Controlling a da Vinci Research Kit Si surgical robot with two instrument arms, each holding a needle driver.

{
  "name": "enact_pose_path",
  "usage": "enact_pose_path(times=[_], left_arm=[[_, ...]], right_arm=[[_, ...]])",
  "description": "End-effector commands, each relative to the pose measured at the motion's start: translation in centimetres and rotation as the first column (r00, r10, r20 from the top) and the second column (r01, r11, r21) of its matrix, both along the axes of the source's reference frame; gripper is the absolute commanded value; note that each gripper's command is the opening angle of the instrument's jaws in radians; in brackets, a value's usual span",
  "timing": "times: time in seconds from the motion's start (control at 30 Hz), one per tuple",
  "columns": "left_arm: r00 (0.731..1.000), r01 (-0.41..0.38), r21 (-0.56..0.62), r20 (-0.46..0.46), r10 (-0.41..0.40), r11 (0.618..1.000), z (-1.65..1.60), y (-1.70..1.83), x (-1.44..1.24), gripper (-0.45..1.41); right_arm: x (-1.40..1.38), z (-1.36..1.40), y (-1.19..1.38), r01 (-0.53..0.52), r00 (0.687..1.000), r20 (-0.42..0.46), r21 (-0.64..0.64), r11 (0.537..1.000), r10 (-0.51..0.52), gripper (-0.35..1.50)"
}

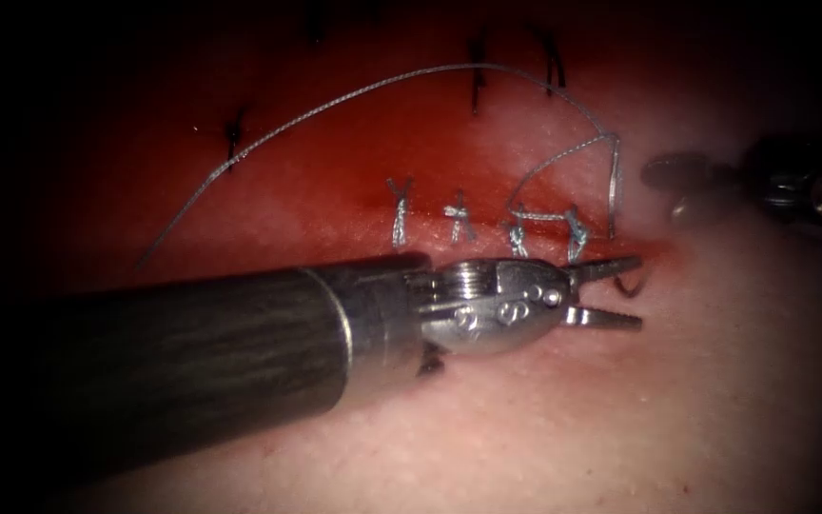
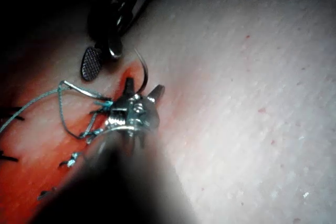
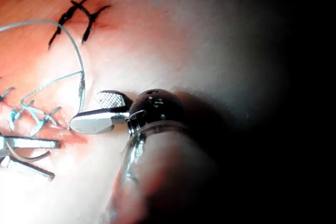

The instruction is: Wound Closure

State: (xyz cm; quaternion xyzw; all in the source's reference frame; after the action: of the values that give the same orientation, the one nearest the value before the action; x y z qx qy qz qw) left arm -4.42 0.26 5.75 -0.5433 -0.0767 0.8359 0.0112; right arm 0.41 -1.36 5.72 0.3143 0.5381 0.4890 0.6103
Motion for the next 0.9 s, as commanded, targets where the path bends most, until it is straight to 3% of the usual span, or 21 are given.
enact_pose_path(times=[0.03,0.07,0.1,0.2,0.33,0.57,0.67,0.73,0.87,0.9], left_arm=[[1.0,0.028,0.04,0.007,-0.028,0.999,0.03,0.05,-0.06,0.07],[0.999,0.043,0.061,0.011,-0.043,0.997,0.02,0.06,-0.05,-0.05],[0.999,0.043,0.061,0.011,-0.043,0.997,0.02,0.06,-0.05,-0.05],[0.997,0.075,0.109,0.026,-0.078,0.991,-0.02,0.1,-0.03,-0.45],[0.994,0.088,0.169,0.051,-0.097,0.982,-0.11,0.11,-0.02,-0.45],[0.987,0.023,0.317,0.144,-0.073,0.948,-0.43,-0.08,-0.03,-0.45],[0.985,0.0,0.356,0.162,-0.062,0.935,-0.54,-0.13,-0.04,-0.45],[0.977,-0.034,0.449,0.203,-0.064,0.893,-0.71,-0.19,-0.04,-0.45],[0.974,-0.051,0.528,0.214,-0.075,0.847,-0.84,-0.21,-0.03,-0.45],[0.972,-0.056,0.614,0.213,-0.098,0.787,-0.95,-0.19,-0.01,-0.45]], right_arm=[[0.01,0.04,0.03,-0.02,1.0,0.01,0.0,1.0,0.02,0.93],[-0.01,0.03,0.03,-0.022,1.0,0.012,0.001,1.0,0.022,0.89],[-0.01,0.03,0.03,-0.022,1.0,0.012,0.001,1.0,0.022,0.89],[-0.06,0.01,0.01,-0.027,0.999,0.018,-0.003,1.0,0.027,0.79],[-0.09,-0.02,0.0,-0.02,1.0,0.018,-0.017,1.0,0.02,0.72],[-0.04,-0.02,0.02,-0.034,0.999,-0.003,-0.115,0.993,0.034,1.04],[0.0,-0.02,0.01,-0.03,1.0,0.005,-0.149,0.988,0.031,1.09],[0.03,0.0,-0.01,-0.013,1.0,0.024,-0.231,0.973,0.019,1.09],[0.05,0.03,-0.02,0.003,0.999,0.034,-0.289,0.957,0.008,1.11],[0.05,0.06,-0.02,0.028,0.999,0.046,-0.372,0.928,-0.012,1.16]])
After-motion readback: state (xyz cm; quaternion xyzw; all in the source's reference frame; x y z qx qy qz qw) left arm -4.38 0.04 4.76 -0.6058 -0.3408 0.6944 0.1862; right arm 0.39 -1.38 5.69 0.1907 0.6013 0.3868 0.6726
